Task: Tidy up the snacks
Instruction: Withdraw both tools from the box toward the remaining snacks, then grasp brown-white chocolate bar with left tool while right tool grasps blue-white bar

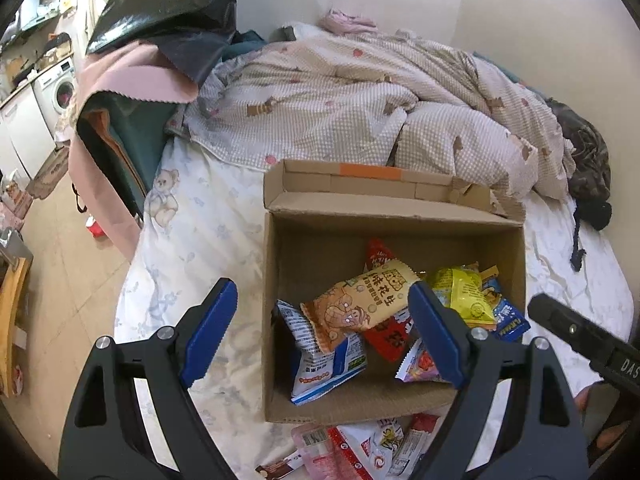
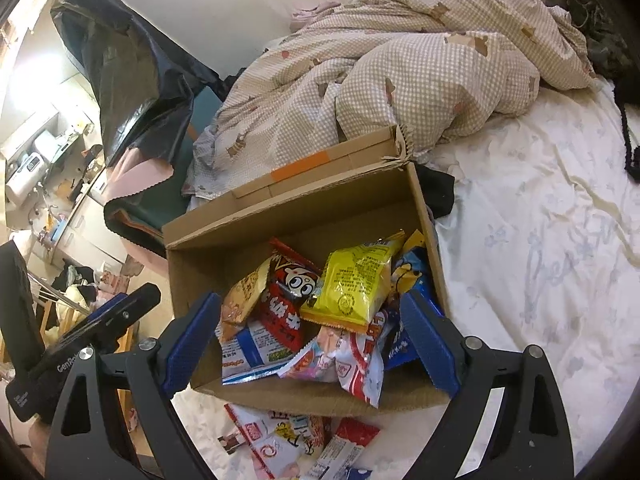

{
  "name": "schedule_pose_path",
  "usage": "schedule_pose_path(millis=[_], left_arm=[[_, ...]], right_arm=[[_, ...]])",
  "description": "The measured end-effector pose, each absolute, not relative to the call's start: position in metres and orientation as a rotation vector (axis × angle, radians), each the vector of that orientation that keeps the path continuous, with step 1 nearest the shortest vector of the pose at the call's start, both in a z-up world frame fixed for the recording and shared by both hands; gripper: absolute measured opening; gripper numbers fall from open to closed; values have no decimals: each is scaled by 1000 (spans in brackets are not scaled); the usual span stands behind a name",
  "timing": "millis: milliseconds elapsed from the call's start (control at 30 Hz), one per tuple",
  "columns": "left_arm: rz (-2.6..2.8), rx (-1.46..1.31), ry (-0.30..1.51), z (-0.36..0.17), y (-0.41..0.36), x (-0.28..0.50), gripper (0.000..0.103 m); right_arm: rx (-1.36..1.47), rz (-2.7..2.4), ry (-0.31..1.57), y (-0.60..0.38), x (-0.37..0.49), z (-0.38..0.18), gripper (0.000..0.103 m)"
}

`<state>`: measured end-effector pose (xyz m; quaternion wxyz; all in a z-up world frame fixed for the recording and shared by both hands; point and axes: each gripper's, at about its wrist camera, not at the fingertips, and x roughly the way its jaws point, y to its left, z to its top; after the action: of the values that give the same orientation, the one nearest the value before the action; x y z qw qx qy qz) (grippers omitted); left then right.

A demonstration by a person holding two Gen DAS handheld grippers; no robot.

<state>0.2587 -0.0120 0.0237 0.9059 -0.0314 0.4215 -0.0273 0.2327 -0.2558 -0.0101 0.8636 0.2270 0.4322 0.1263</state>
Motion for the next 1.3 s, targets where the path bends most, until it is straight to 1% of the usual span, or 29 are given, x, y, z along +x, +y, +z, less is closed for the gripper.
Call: schedule_pose_path(millis=[167, 367, 633, 867, 1033, 1133, 1300], left_arm=[[-43, -126, 867, 31, 2, 245, 85], [-33, -158, 867, 31, 11, 232, 85], [13, -148, 846, 31, 21, 213, 85], [-27, -36, 884, 21, 10, 208, 85], [29, -79, 878, 22, 19, 197, 85], [45, -87, 924, 17, 20, 195, 85], [-31, -83, 922, 17, 17, 177, 85]], right_arm=[[473, 303, 909, -256, 213, -3, 93], [424, 290, 864, -255, 189, 7, 93], [382, 234, 831, -259, 156, 10, 93], [346, 203, 837, -258, 141, 5, 93], [300, 192, 847, -257, 132, 0, 93], [322, 175, 871, -265, 126, -7, 93], [372, 114, 904, -282, 119, -15, 93]])
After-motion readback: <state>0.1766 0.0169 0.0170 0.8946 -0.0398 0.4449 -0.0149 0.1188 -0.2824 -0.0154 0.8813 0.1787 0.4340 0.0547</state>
